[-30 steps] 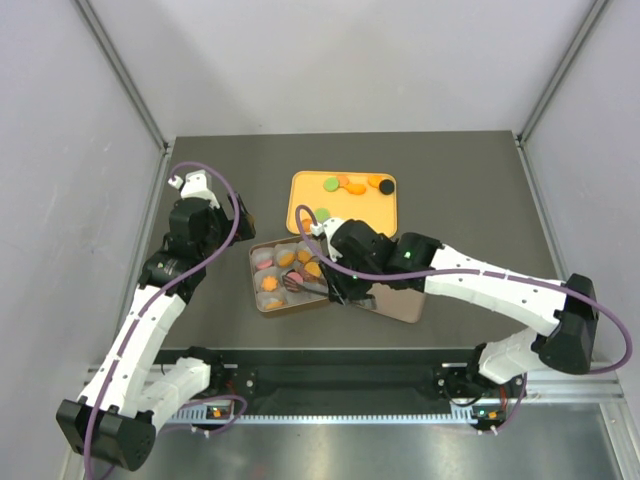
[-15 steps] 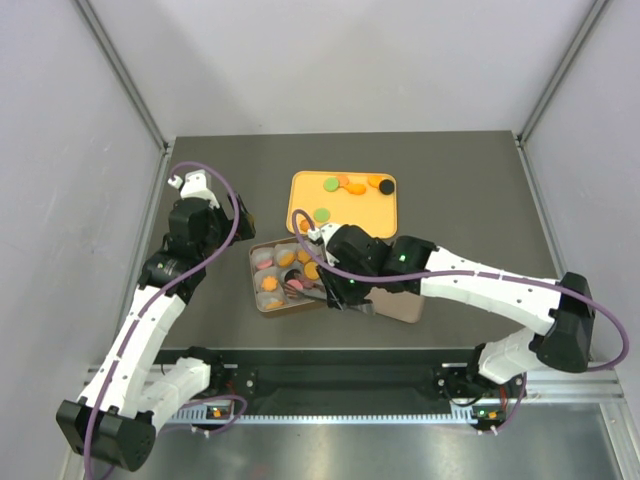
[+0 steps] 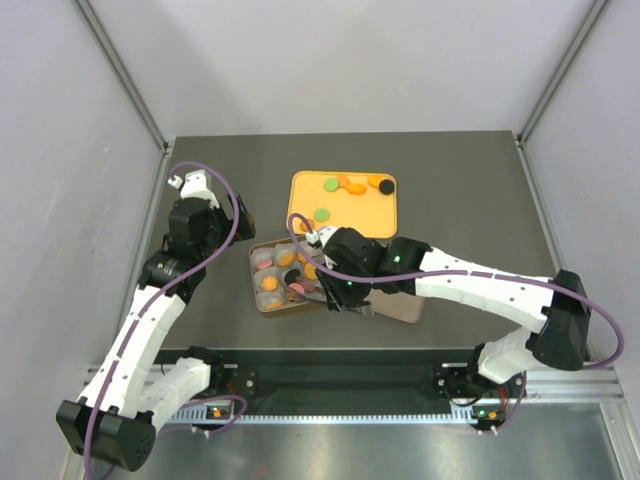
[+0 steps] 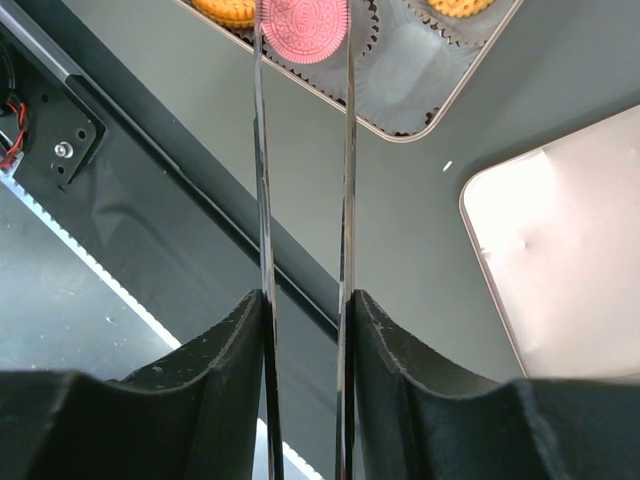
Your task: Pack the cookies
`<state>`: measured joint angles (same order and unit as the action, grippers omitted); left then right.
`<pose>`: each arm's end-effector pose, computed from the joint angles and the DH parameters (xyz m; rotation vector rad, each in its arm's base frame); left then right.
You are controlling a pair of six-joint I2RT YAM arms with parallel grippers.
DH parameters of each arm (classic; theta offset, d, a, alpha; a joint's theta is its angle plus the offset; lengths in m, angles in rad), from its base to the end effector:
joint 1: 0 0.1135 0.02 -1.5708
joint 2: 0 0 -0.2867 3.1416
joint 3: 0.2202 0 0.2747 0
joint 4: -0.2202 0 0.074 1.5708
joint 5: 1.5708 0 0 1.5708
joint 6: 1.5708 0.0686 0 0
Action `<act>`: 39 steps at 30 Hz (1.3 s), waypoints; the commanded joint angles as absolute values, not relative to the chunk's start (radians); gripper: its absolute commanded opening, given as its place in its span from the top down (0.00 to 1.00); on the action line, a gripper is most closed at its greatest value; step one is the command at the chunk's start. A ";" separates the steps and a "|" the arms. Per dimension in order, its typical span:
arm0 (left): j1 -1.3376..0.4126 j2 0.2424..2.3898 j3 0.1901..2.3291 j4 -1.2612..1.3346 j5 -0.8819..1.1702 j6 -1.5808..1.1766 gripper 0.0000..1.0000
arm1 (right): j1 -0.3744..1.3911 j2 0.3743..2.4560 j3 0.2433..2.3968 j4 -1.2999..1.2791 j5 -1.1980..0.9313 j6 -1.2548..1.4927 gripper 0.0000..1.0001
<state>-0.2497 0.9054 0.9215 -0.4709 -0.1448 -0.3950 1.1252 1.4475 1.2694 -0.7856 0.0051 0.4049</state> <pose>0.2326 -0.0491 0.3410 -0.2388 2.0162 -0.2615 0.1471 0.3071 0.2925 -0.9295 2.4742 0.5685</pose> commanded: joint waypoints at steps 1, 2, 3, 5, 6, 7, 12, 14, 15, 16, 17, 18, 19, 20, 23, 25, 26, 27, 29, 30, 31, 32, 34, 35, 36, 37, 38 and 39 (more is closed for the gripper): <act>-0.242 0.882 0.914 -0.422 -0.137 -0.403 0.01 | 1.146 1.448 1.269 -0.742 0.005 0.414 0.64; -0.244 0.882 0.914 -0.420 -0.137 -0.403 0.01 | 1.146 1.448 1.269 -0.742 0.006 0.413 0.63; -0.244 0.882 0.914 -0.422 -0.138 -0.402 0.01 | 1.146 1.453 1.267 -0.739 0.005 0.413 0.63; -0.244 0.882 0.914 -0.423 -0.138 -0.402 0.01 | 1.146 1.456 1.264 -0.738 0.006 0.414 0.63; -0.244 0.882 0.914 -0.422 -0.138 -0.402 0.01 | 1.147 1.457 1.264 -0.736 0.005 0.413 0.62; -0.244 0.884 0.914 -0.422 -0.137 -0.402 0.01 | 1.147 1.459 1.266 -0.735 0.005 0.414 0.62; -0.244 0.882 0.914 -0.422 -0.138 -0.403 0.01 | 1.149 1.465 1.264 -0.730 0.005 0.413 0.60; -0.242 0.884 0.914 -0.422 -0.138 -0.403 0.01 | 1.149 1.468 1.266 -0.730 0.005 0.410 0.59; -0.244 0.884 0.914 -0.422 -0.140 -0.403 0.01 | 1.149 1.470 1.264 -0.730 0.005 0.411 0.59; -0.244 0.882 0.914 -0.420 -0.140 -0.403 0.01 | 1.150 1.468 1.264 -0.729 0.005 0.410 0.59; -0.244 0.884 0.914 -0.422 -0.140 -0.403 0.01 | 1.149 1.470 1.262 -0.729 0.006 0.408 0.58; -0.244 0.884 0.914 -0.422 -0.140 -0.403 0.01 | 1.150 1.470 1.262 -0.729 0.005 0.408 0.58; -0.242 0.882 0.914 -0.422 -0.140 -0.403 0.01 | 1.149 1.471 1.264 -0.729 0.005 0.408 0.57; -0.242 0.882 0.914 -0.420 -0.140 -0.403 0.01 | 1.149 1.471 1.264 -0.729 0.006 0.410 0.57; -0.242 0.884 0.914 -0.422 -0.140 -0.403 0.01 | 1.149 1.471 1.266 -0.729 0.005 0.407 0.56; -0.242 0.882 0.914 -0.422 -0.140 -0.403 0.01 | 1.150 1.473 1.269 -0.727 0.005 0.407 0.55; -0.244 0.882 0.914 -0.420 -0.140 -0.403 0.01 | 1.150 1.473 1.269 -0.727 0.005 0.407 0.55; -0.244 0.882 0.914 -0.422 -0.140 -0.403 0.01 | 1.150 1.471 1.269 -0.729 0.006 0.407 0.55; -0.242 0.882 0.914 -0.422 -0.140 -0.403 0.01 | 1.149 1.467 1.269 -0.727 0.009 0.408 0.55; -0.244 0.884 0.914 -0.422 -0.140 -0.403 0.01 | 1.150 1.462 1.275 -0.729 0.009 0.408 0.55; -0.242 0.884 0.914 -0.422 -0.140 -0.403 0.01 | 1.150 1.459 1.279 -0.729 0.012 0.408 0.55; -0.242 0.882 0.914 -0.422 -0.140 -0.403 0.01 | 1.149 1.448 1.285 -0.735 0.015 0.405 0.55; -0.242 0.884 0.914 -0.422 -0.140 -0.403 0.01 | 1.137 1.434 1.319 -0.767 0.038 0.388 0.55; -0.242 0.882 0.914 -0.420 -0.140 -0.403 0.01 | 1.129 1.421 1.333 -0.779 0.049 0.381 0.55; -0.242 0.882 0.914 -0.420 -0.140 -0.403 0.01 | 1.102 1.411 1.347 -0.791 0.067 0.373 0.55; -0.242 0.881 0.914 -0.422 -0.140 -0.403 0.01 | 1.083 1.392 1.373 -0.811 0.075 0.356 0.55; -0.242 0.881 0.914 -0.422 -0.140 -0.403 0.01 | 1.060 1.381 1.384 -0.816 0.078 0.348 0.55; -0.244 0.882 0.914 -0.422 -0.138 -0.403 0.01 | 1.013 1.370 1.400 -0.822 0.083 0.332 0.55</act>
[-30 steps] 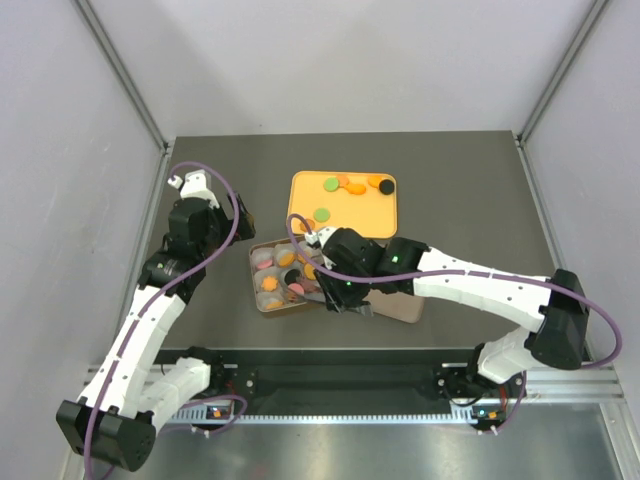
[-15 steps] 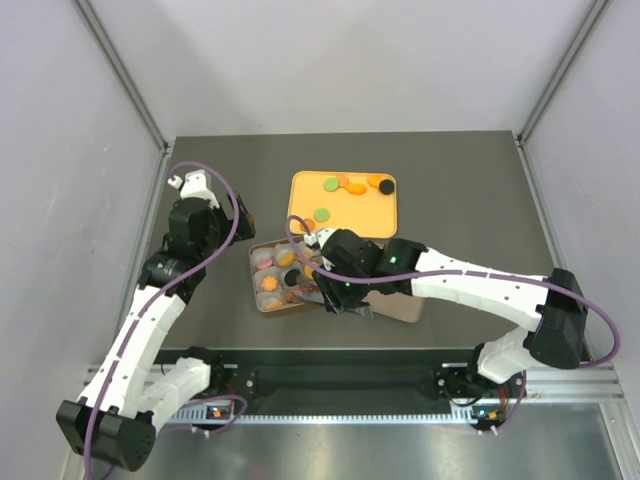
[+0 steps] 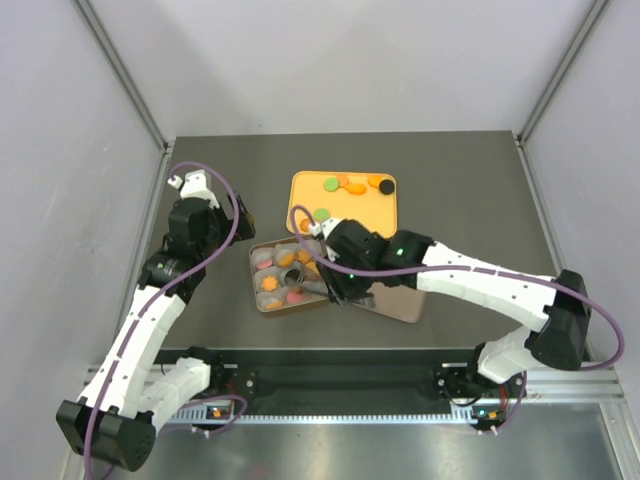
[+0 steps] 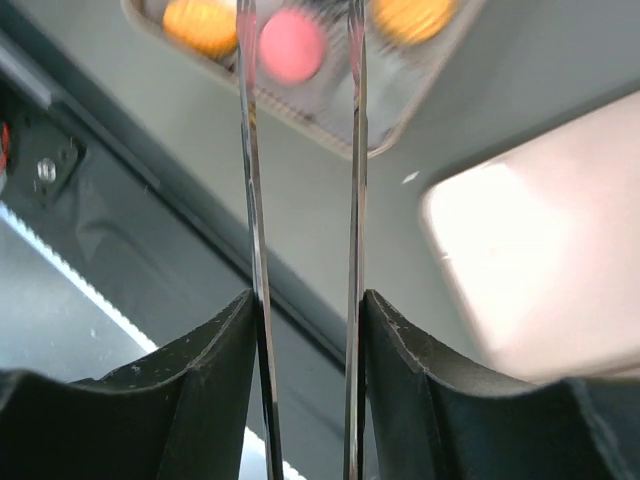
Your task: Pack the cookies
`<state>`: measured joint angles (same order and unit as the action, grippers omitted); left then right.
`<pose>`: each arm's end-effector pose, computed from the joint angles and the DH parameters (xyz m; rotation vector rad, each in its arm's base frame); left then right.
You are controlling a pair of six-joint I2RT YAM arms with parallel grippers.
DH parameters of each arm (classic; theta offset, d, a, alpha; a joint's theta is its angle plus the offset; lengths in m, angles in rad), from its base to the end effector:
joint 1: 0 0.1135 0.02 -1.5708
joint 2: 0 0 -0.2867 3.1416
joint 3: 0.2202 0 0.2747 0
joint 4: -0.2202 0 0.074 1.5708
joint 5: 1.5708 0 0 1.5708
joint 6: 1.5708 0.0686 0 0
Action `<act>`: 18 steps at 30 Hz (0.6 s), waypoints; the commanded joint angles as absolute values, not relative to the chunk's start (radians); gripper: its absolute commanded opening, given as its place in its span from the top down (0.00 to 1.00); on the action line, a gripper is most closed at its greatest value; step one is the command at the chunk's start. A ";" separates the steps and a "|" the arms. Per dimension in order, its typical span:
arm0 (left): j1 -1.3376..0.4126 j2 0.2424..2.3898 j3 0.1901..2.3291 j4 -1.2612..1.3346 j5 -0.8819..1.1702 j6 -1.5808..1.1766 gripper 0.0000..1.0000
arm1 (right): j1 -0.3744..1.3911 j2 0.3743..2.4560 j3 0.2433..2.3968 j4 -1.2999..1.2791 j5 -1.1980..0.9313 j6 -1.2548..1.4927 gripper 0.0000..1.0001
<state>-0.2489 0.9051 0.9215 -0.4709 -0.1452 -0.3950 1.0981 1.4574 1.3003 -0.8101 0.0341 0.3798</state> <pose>0.2326 -0.0489 0.3411 -0.2398 2.0157 -0.2607 0.1581 0.3040 0.2983 -0.9098 2.4630 0.5174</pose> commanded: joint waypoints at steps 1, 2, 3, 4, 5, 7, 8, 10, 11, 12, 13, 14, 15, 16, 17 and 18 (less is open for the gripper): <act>-0.242 0.882 0.914 -0.420 -0.138 -0.403 0.01 | 0.990 1.362 1.410 -0.825 0.089 0.321 0.55; -0.242 0.882 0.914 -0.420 -0.137 -0.403 0.01 | 0.965 1.355 1.417 -0.827 0.098 0.313 0.55; -0.242 0.884 0.914 -0.419 -0.135 -0.403 0.01 | 0.918 1.355 1.425 -0.827 0.118 0.305 0.55; -0.242 0.887 0.914 -0.420 -0.133 -0.403 0.01 | 0.893 1.356 1.439 -0.827 0.118 0.295 0.55; -0.242 0.888 0.914 -0.420 -0.135 -0.403 0.01 | 0.868 1.364 1.445 -0.807 0.114 0.287 0.55; -0.241 0.890 0.914 -0.420 -0.133 -0.405 0.01 | 0.807 1.393 1.462 -0.789 0.132 0.269 0.55; -0.241 0.890 0.914 -0.419 -0.133 -0.405 0.01 | 0.789 1.411 1.476 -0.785 0.149 0.262 0.55; -0.241 0.890 0.913 -0.419 -0.135 -0.405 0.01 | 0.740 1.474 1.515 -0.767 0.185 0.241 0.55; -0.241 0.890 0.913 -0.419 -0.137 -0.405 0.01 | 0.714 1.498 1.531 -0.761 0.187 0.236 0.55; -0.241 0.891 0.913 -0.420 -0.138 -0.405 0.01 | 0.706 1.525 1.564 -0.752 0.177 0.221 0.56; -0.241 0.891 0.913 -0.420 -0.143 -0.405 0.01 | 0.698 1.549 1.581 -0.747 0.169 0.216 0.56; -0.241 0.891 0.913 -0.420 -0.143 -0.405 0.01 | 0.690 1.599 1.597 -0.742 0.176 0.212 0.56; -0.241 0.890 0.913 -0.419 -0.144 -0.405 0.01 | 0.687 1.624 1.632 -0.741 0.182 0.203 0.56; -0.241 0.893 0.913 -0.419 -0.146 -0.405 0.01 | 0.687 1.676 1.650 -0.742 0.190 0.198 0.56; -0.241 0.891 0.913 -0.420 -0.146 -0.405 0.01 | 0.684 1.698 1.666 -0.741 0.199 0.195 0.56; -0.239 0.893 0.911 -0.419 -0.147 -0.405 0.01 | 0.683 1.721 1.696 -0.742 0.199 0.192 0.56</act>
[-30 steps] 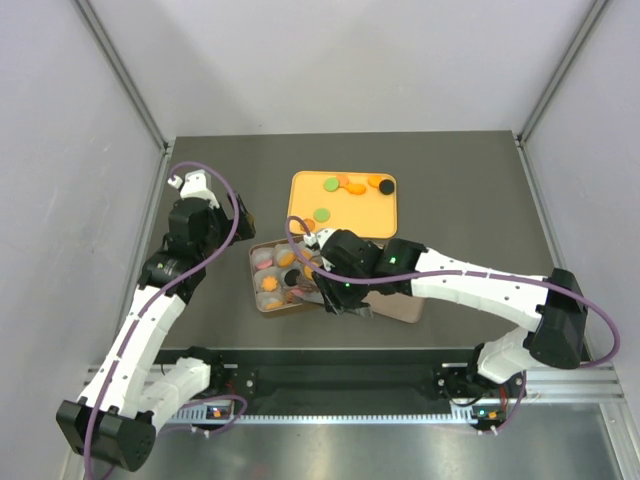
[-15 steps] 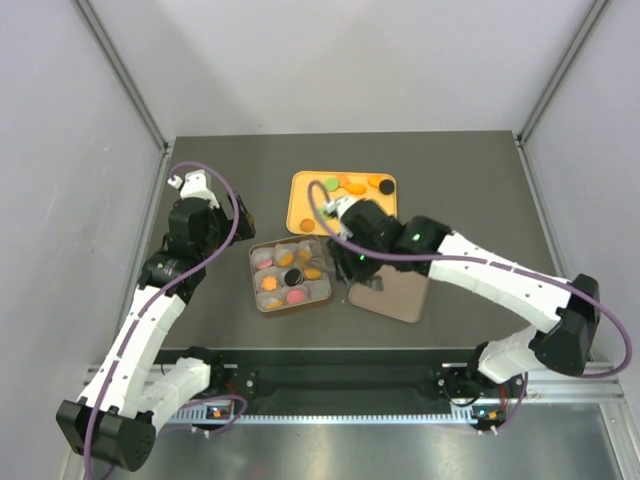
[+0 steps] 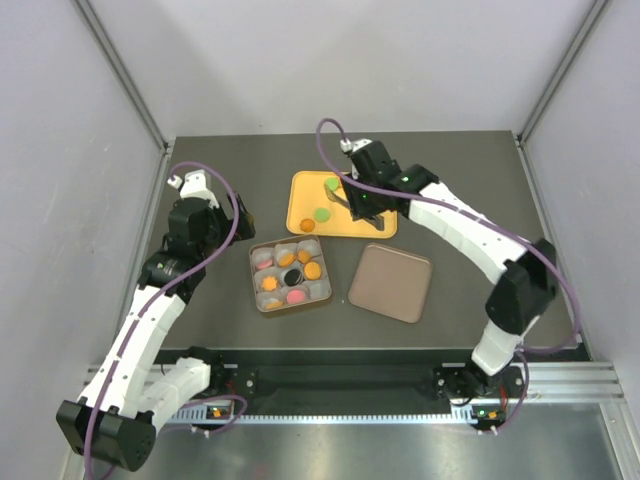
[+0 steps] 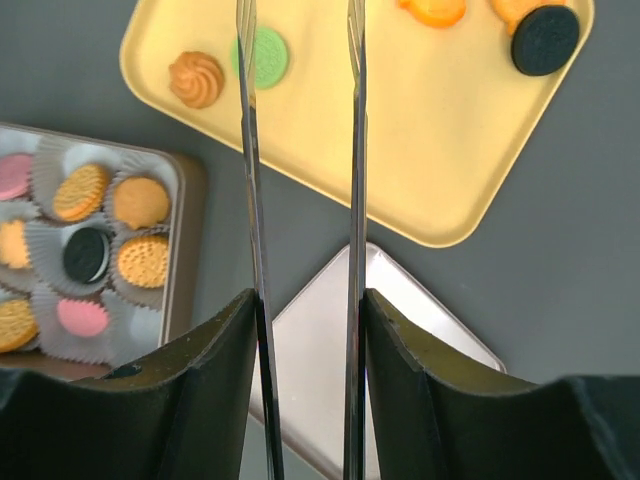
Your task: Pack the cookies
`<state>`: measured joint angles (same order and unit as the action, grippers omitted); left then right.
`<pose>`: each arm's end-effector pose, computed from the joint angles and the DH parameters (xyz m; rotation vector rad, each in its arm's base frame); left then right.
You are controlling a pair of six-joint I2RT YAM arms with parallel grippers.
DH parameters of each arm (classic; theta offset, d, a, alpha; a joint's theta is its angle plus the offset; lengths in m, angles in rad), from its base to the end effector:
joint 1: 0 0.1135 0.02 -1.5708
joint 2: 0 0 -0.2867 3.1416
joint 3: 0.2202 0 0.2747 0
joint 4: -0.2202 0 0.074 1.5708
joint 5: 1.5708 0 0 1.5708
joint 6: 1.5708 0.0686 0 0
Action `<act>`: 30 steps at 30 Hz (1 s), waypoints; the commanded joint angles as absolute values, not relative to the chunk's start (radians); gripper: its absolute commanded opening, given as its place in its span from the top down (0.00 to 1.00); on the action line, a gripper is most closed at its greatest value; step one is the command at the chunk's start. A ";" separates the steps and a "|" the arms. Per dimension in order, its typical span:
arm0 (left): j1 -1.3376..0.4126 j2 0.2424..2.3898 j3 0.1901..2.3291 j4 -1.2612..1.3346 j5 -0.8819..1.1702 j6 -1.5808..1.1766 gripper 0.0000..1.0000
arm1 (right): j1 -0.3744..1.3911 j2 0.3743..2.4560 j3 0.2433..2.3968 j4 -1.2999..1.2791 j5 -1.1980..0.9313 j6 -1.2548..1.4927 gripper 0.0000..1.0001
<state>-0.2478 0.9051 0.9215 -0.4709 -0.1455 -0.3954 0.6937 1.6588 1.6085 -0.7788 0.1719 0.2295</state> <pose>0.2326 -0.0486 0.3411 -0.2415 2.0154 -0.2600 0.3240 0.2541 0.3411 -0.4728 2.3493 0.2300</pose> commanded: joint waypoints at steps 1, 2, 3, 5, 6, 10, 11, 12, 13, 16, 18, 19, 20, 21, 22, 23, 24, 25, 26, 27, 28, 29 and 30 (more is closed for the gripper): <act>-0.239 0.893 0.911 -0.419 -0.146 -0.405 0.01 | 0.683 1.759 1.710 -0.742 0.192 0.192 0.56; -0.239 0.894 0.913 -0.420 -0.146 -0.405 0.01 | 0.683 1.776 1.721 -0.742 0.172 0.193 0.56; -0.239 0.894 0.911 -0.420 -0.147 -0.405 0.01 | 0.683 1.788 1.741 -0.741 0.163 0.196 0.56; -0.239 0.896 0.910 -0.420 -0.146 -0.405 0.01 | 0.684 1.822 1.752 -0.738 0.152 0.198 0.56; -0.239 0.902 0.911 -0.420 -0.144 -0.405 0.01 | 0.684 1.830 1.759 -0.738 0.152 0.199 0.56; -0.239 0.905 0.911 -0.420 -0.141 -0.407 0.01 | 0.689 1.858 1.752 -0.727 0.130 0.202 0.55; -0.239 0.904 0.910 -0.419 -0.143 -0.407 0.01 | 0.693 1.861 1.752 -0.723 0.127 0.201 0.55; -0.239 0.905 0.910 -0.419 -0.143 -0.407 0.01 | 0.698 1.867 1.750 -0.724 0.126 0.201 0.55; -0.239 0.907 0.910 -0.420 -0.143 -0.407 0.01 | 0.703 1.871 1.750 -0.723 0.126 0.201 0.54; -0.239 0.907 0.910 -0.419 -0.143 -0.408 0.01 | 0.718 1.881 1.746 -0.716 0.129 0.206 0.53; -0.239 0.905 0.910 -0.420 -0.144 -0.407 0.01 | 0.724 1.885 1.746 -0.713 0.129 0.210 0.53; -0.239 0.905 0.910 -0.419 -0.144 -0.407 0.01 | 0.724 1.887 1.746 -0.713 0.129 0.210 0.53; -0.239 0.907 0.910 -0.420 -0.144 -0.407 0.01 | 0.727 1.887 1.744 -0.715 0.132 0.209 0.53; -0.239 0.905 0.910 -0.420 -0.143 -0.407 0.01 | 0.727 1.887 1.746 -0.715 0.133 0.210 0.52; -0.239 0.907 0.910 -0.419 -0.143 -0.407 0.01 | 0.729 1.888 1.746 -0.715 0.135 0.209 0.52; -0.239 0.905 0.910 -0.420 -0.143 -0.407 0.01 | 0.730 1.888 1.746 -0.713 0.138 0.210 0.52; -0.239 0.904 0.911 -0.420 -0.143 -0.407 0.01 | 0.729 1.888 1.747 -0.715 0.138 0.209 0.52; -0.239 0.904 0.910 -0.420 -0.143 -0.407 0.01 | 0.732 1.890 1.747 -0.715 0.141 0.209 0.52; -0.239 0.904 0.911 -0.419 -0.144 -0.407 0.01 | 0.733 1.890 1.749 -0.715 0.141 0.207 0.51; -0.239 0.905 0.910 -0.420 -0.144 -0.407 0.01 | 0.735 1.890 1.749 -0.715 0.140 0.207 0.51; -0.239 0.905 0.910 -0.420 -0.143 -0.407 0.01 | 0.735 1.891 1.750 -0.718 0.140 0.207 0.50; -0.239 0.904 0.911 -0.419 -0.143 -0.407 0.01 | 0.738 1.891 1.750 -0.718 0.141 0.206 0.50; -0.239 0.905 0.911 -0.420 -0.143 -0.407 0.01 | 0.738 1.893 1.750 -0.716 0.143 0.206 0.50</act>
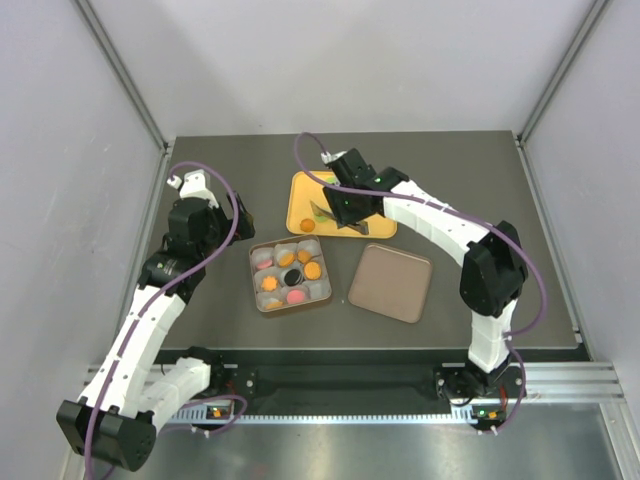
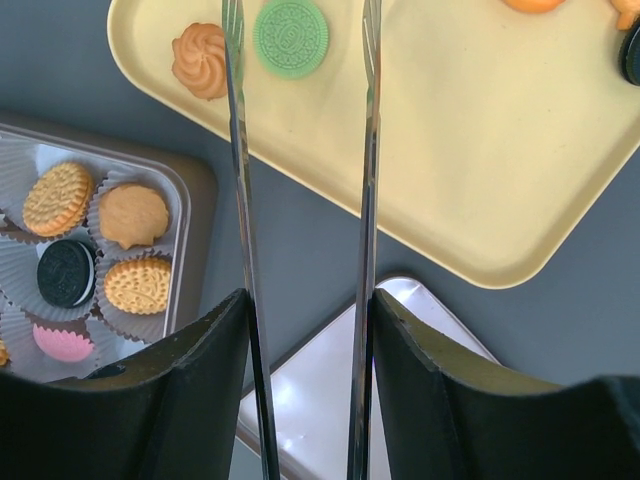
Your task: Pack the cookies
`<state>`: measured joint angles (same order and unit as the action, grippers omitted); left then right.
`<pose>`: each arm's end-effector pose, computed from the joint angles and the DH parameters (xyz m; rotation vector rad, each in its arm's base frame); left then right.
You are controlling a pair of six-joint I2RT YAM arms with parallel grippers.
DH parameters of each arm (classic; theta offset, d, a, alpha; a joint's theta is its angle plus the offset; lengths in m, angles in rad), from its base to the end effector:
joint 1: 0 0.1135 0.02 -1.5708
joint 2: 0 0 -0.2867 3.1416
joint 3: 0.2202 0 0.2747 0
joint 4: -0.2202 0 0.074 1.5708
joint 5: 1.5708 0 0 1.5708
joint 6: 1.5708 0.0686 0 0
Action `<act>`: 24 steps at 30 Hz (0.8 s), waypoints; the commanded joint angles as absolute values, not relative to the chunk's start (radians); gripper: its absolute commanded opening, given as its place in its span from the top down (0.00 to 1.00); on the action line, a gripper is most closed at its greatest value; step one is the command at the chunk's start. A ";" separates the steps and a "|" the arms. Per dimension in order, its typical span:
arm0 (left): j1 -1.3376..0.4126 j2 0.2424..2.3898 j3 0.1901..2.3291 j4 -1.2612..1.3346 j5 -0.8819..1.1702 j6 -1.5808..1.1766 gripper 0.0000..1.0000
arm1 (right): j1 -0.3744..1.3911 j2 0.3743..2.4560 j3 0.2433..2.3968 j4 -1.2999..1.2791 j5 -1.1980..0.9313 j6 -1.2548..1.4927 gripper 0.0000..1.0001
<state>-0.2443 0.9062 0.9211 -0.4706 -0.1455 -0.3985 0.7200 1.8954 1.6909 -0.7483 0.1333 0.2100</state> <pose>0.2331 -0.0479 0.3407 -0.2482 2.0158 -0.2594 0.3581 0.3020 0.2738 -0.5845 2.4555 0.2107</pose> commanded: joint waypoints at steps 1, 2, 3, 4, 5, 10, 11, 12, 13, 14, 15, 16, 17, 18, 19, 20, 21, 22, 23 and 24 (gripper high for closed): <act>-0.239 0.905 0.911 -0.419 -0.143 -0.407 0.01 | 0.739 1.896 1.750 -0.716 0.144 0.206 0.50; -0.239 0.907 0.911 -0.420 -0.141 -0.407 0.01 | 0.739 1.898 1.752 -0.716 0.147 0.204 0.50; -0.239 0.907 0.911 -0.419 -0.141 -0.407 0.01 | 0.739 1.902 1.753 -0.718 0.147 0.204 0.50; -0.239 0.907 0.911 -0.419 -0.143 -0.407 0.01 | 0.738 1.905 1.755 -0.719 0.147 0.203 0.50; -0.239 0.907 0.910 -0.420 -0.143 -0.407 0.01 | 0.741 1.907 1.756 -0.718 0.146 0.204 0.50; -0.239 0.907 0.910 -0.420 -0.144 -0.407 0.01 | 0.750 1.928 1.763 -0.721 0.144 0.201 0.50; -0.239 0.907 0.910 -0.420 -0.144 -0.407 0.01 | 0.752 1.933 1.763 -0.719 0.152 0.199 0.50; -0.239 0.908 0.910 -0.420 -0.146 -0.407 0.01 | 0.752 1.939 1.763 -0.724 0.153 0.199 0.51; -0.239 0.908 0.910 -0.420 -0.146 -0.407 0.01 | 0.752 1.944 1.763 -0.723 0.159 0.201 0.51; -0.239 0.907 0.911 -0.420 -0.146 -0.407 0.01 | 0.753 1.944 1.763 -0.726 0.167 0.199 0.51; -0.239 0.907 0.910 -0.422 -0.146 -0.407 0.01 | 0.753 1.950 1.763 -0.727 0.167 0.201 0.51; -0.239 0.908 0.910 -0.420 -0.146 -0.407 0.01 | 0.755 1.950 1.761 -0.729 0.167 0.198 0.51; -0.239 0.910 0.911 -0.420 -0.144 -0.407 0.01 | 0.755 1.950 1.759 -0.729 0.170 0.199 0.51; -0.239 0.910 0.911 -0.420 -0.144 -0.407 0.01 | 0.755 1.951 1.759 -0.732 0.172 0.199 0.51; -0.239 0.910 0.911 -0.420 -0.144 -0.407 0.01 | 0.756 1.951 1.759 -0.732 0.175 0.199 0.52; -0.239 0.910 0.911 -0.420 -0.143 -0.407 0.01 | 0.756 1.951 1.759 -0.732 0.175 0.198 0.52; -0.239 0.910 0.911 -0.420 -0.143 -0.407 0.01 | 0.756 1.956 1.761 -0.732 0.179 0.199 0.53; -0.239 0.910 0.911 -0.420 -0.144 -0.407 0.01 | 0.756 1.957 1.763 -0.735 0.179 0.199 0.53; -0.239 0.910 0.911 -0.420 -0.144 -0.407 0.01 | 0.756 1.959 1.764 -0.738 0.179 0.198 0.53; -0.239 0.908 0.911 -0.420 -0.144 -0.407 0.01 | 0.756 1.963 1.764 -0.736 0.176 0.198 0.55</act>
